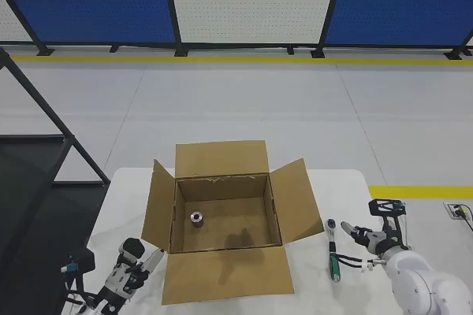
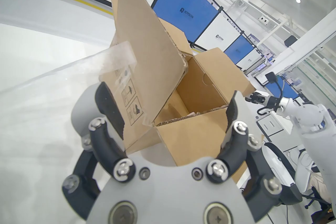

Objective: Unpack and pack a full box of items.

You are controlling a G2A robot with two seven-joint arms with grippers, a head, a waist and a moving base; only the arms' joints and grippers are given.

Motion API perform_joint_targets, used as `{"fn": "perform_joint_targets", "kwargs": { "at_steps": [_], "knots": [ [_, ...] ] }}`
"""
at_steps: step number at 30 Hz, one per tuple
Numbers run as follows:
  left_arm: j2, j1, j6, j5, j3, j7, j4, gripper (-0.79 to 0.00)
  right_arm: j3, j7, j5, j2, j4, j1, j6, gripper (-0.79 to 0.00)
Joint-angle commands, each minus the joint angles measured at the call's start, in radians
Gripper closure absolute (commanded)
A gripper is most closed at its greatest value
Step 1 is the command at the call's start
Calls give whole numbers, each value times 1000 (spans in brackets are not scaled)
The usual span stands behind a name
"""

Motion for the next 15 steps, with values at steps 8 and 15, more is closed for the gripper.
{"fn": "perform_joint_targets", "kwargs": {
  "at_steps": [8, 15],
  "knots": [
    [0, -14, 2, -2, 3, -10, -3, -785, -78, 293, -40, 11, 251, 213, 1, -785],
    [0, -23, 4, -9, 0, -5, 13, -785, -106, 357, -54, 15, 291, 250, -39, -785]
  ]
}}
